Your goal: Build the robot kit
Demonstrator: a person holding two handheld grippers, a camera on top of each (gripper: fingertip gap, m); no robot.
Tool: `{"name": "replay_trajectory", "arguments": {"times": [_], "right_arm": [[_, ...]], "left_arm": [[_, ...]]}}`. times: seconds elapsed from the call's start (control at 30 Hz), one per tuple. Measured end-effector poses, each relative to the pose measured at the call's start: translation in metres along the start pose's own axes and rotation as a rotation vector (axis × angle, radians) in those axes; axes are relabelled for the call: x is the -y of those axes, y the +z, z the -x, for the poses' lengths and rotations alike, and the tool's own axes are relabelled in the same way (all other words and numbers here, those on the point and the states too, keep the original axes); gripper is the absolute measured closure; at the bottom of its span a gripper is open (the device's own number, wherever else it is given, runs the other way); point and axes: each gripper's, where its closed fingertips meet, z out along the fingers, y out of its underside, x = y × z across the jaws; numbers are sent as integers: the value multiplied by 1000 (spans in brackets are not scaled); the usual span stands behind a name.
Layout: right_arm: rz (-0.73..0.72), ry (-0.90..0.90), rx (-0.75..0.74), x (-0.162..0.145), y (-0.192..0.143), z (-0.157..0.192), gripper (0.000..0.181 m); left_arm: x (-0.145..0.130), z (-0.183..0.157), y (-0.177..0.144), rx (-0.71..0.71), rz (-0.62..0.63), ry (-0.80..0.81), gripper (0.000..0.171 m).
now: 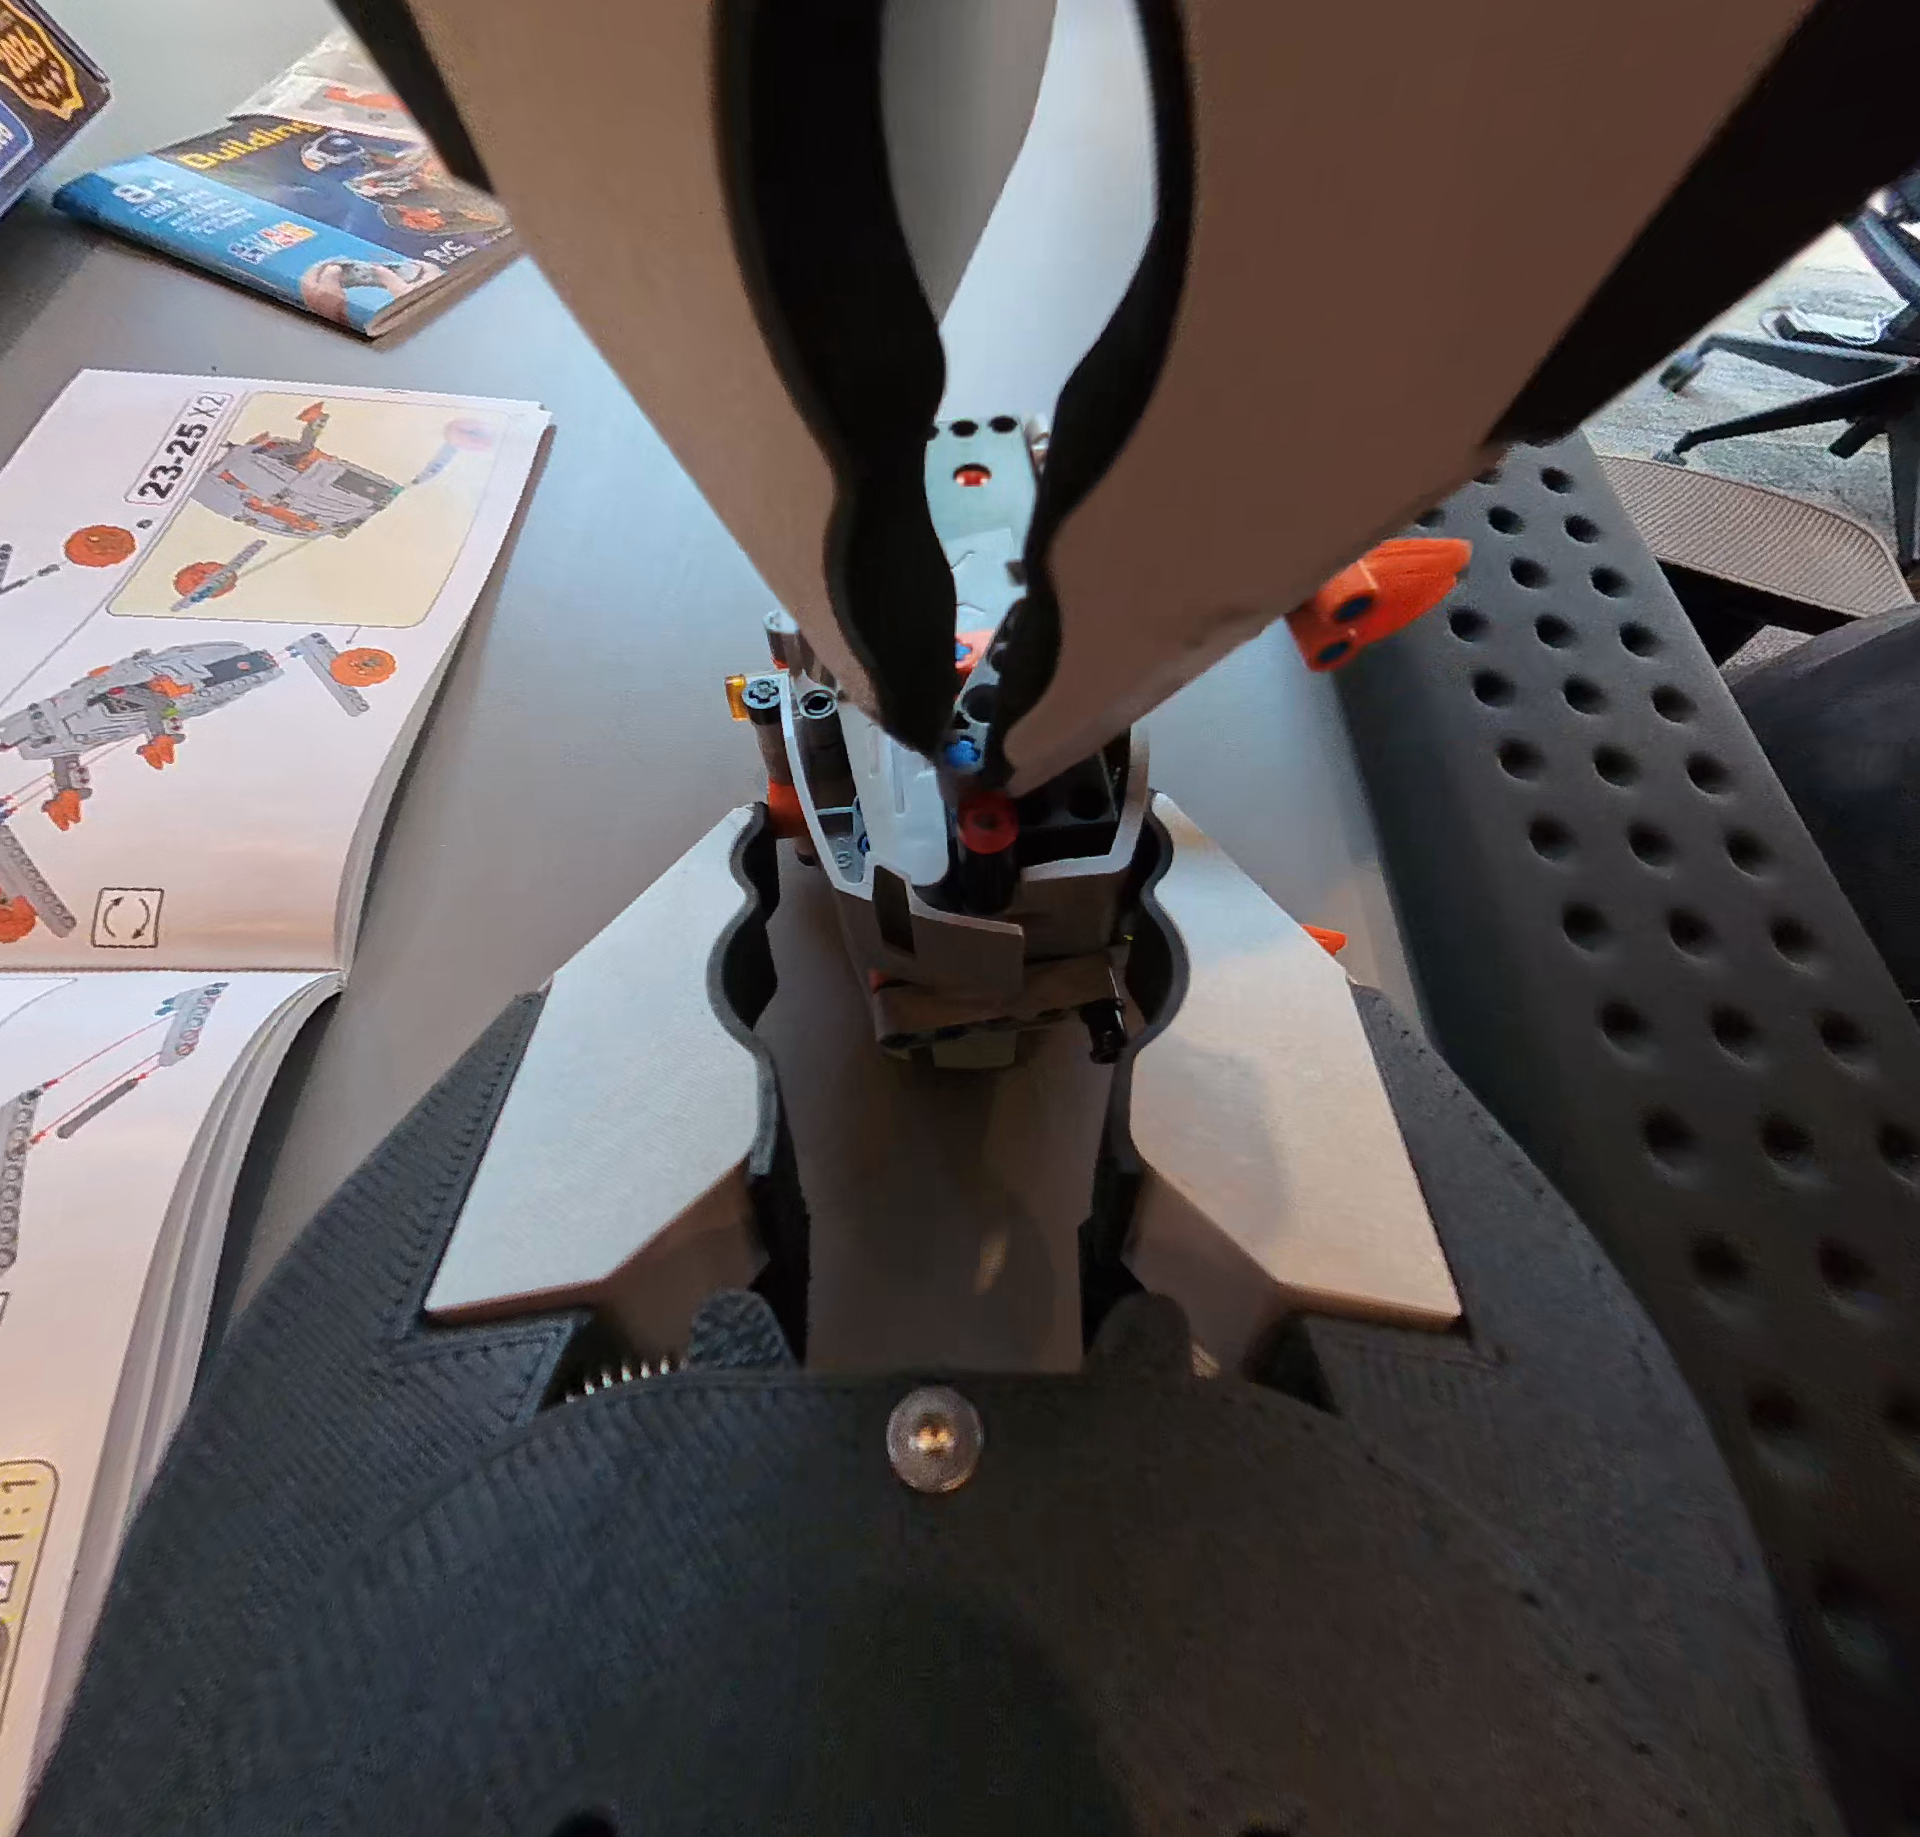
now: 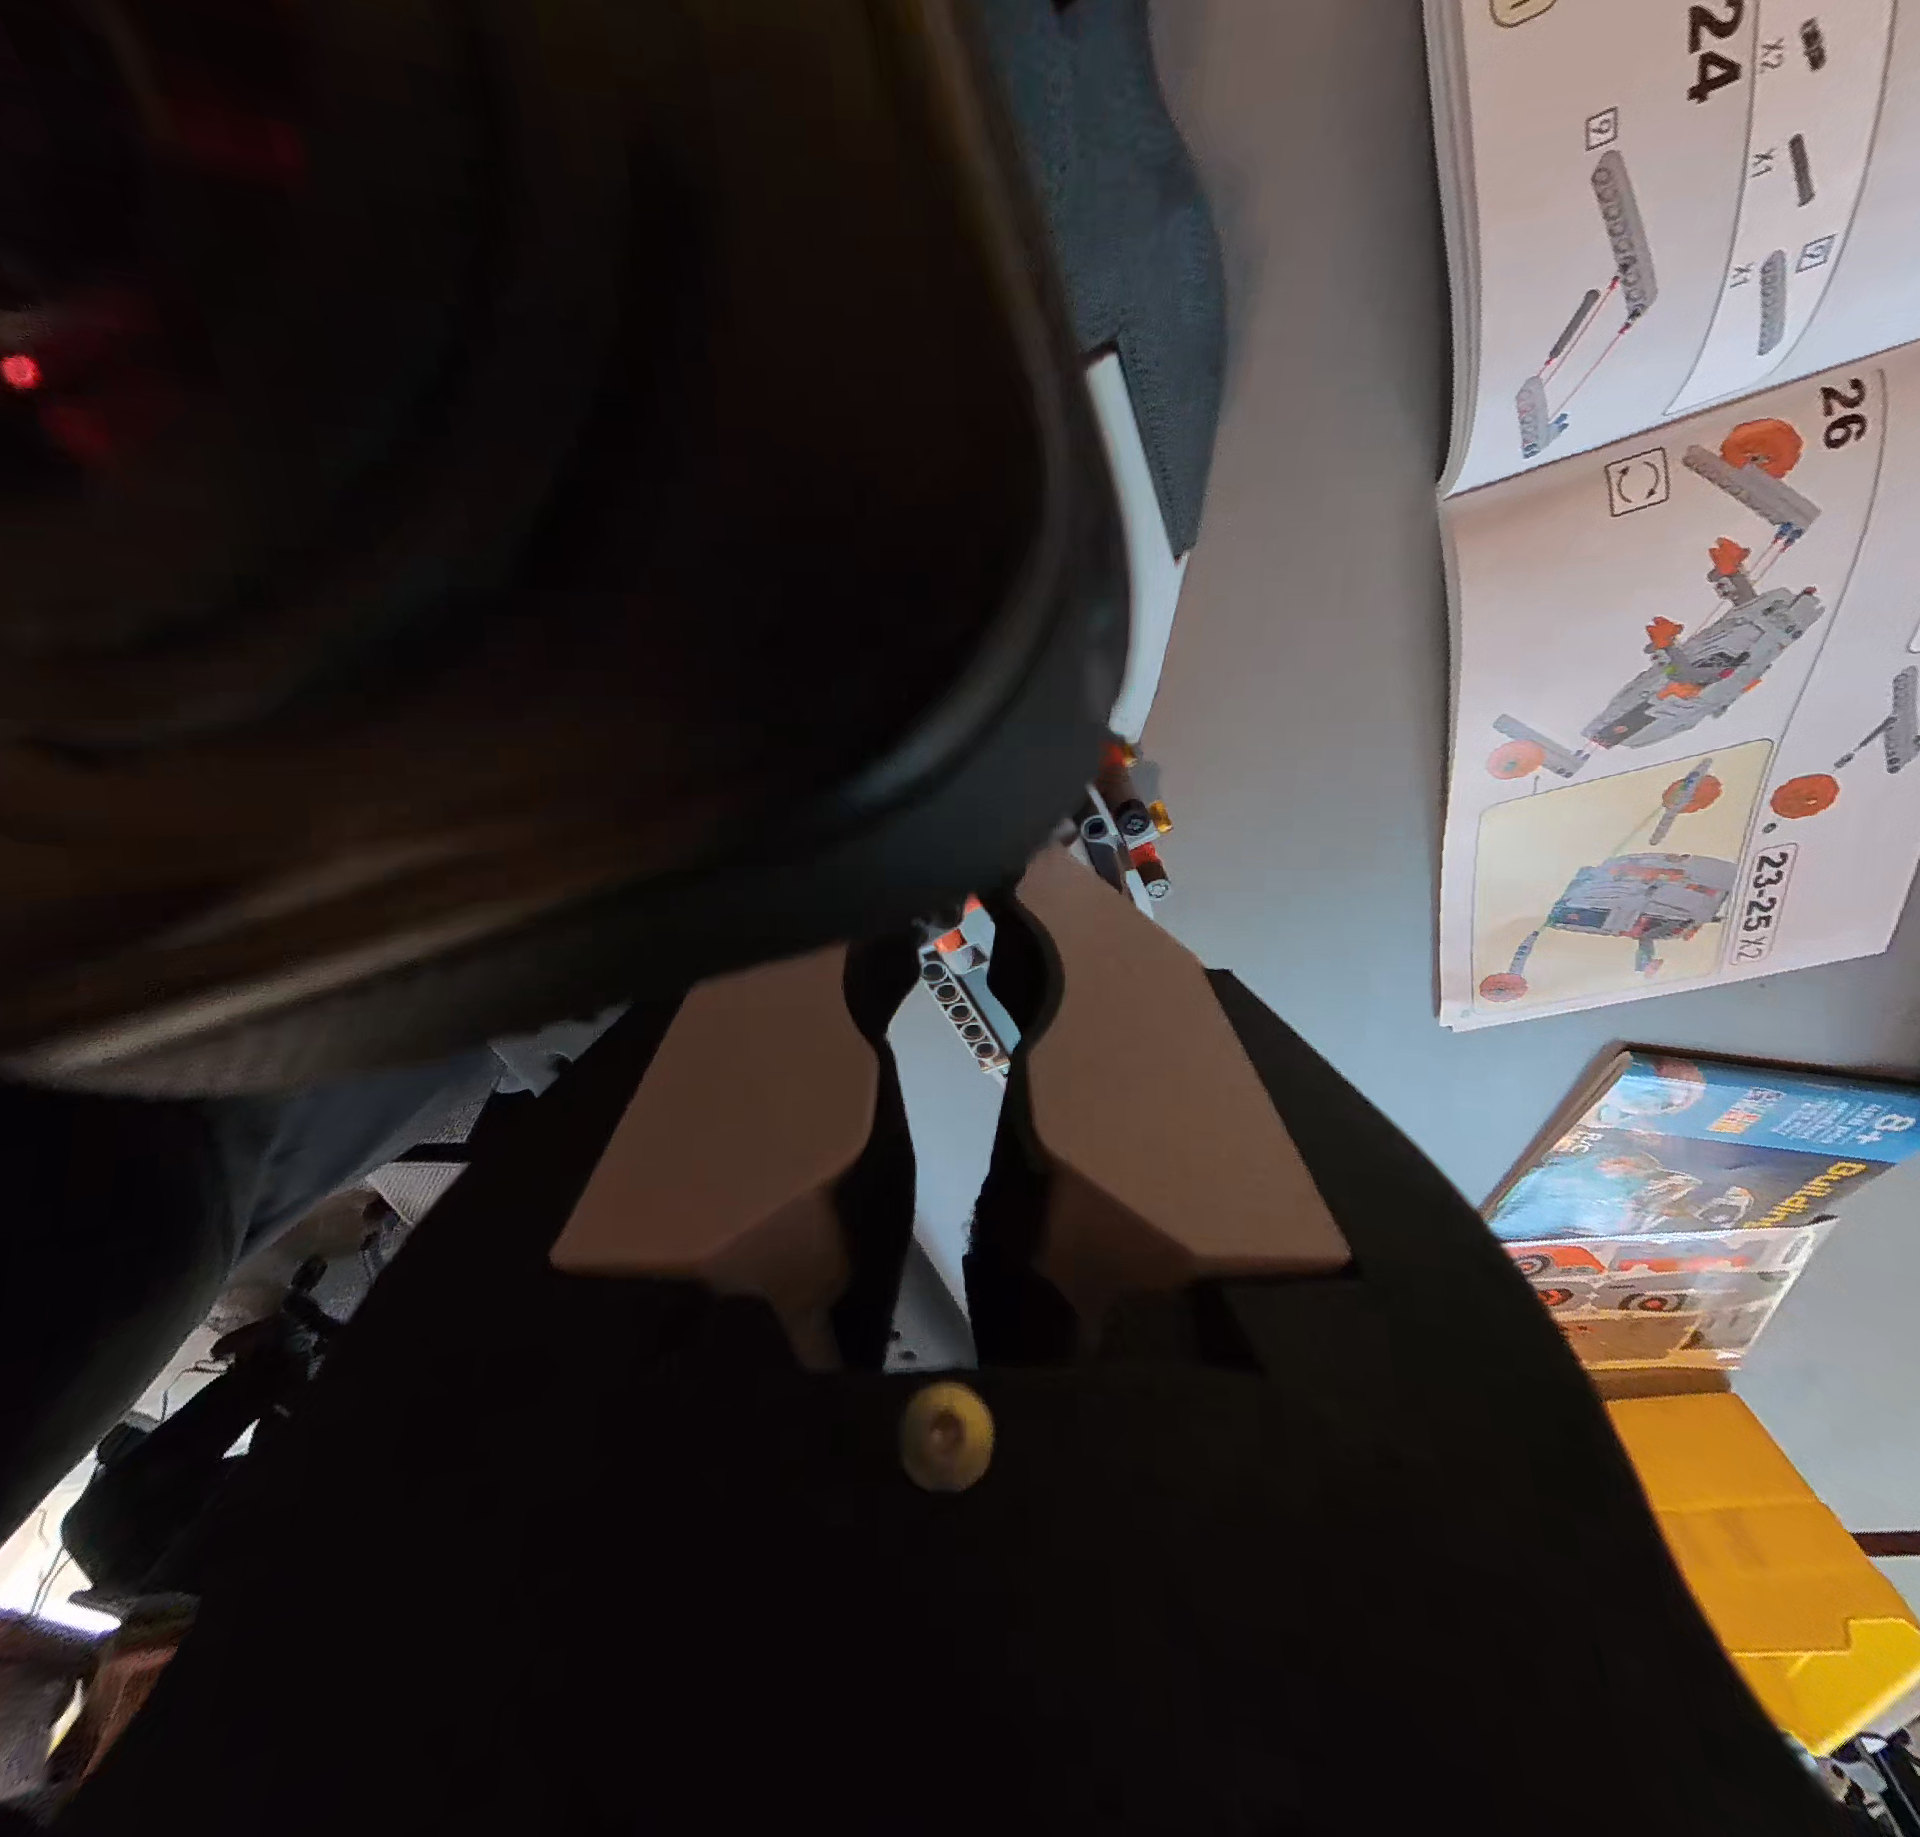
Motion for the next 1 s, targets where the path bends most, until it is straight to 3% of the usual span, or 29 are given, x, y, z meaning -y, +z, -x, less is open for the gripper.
{"name": "replay_trajectory", "arguments": {"times": [0.03, 0.33, 0.53, 0.77, 1.0], "right_arm": [[3, 8, 8, -1, 0, 0, 176], [-282, 253, -18, -2, -1, 3, 175], [-329, 313, -51, -5, 0, 3, 175], [-332, 241, -104, -1, 0, -1, 175], [-304, 247, -41, -4, 1, 1, 175]], "left_arm": [[0, 0, 0, -1, 0, -3, 104], [0, -1, 1, 4, 0, 11, 104], [0, -1, 1, 0, -1, -7, 104], [0, 1, 1, 7, -2, -22, 105], [0, -2, 7, 39, 22, 37, 105]]}}
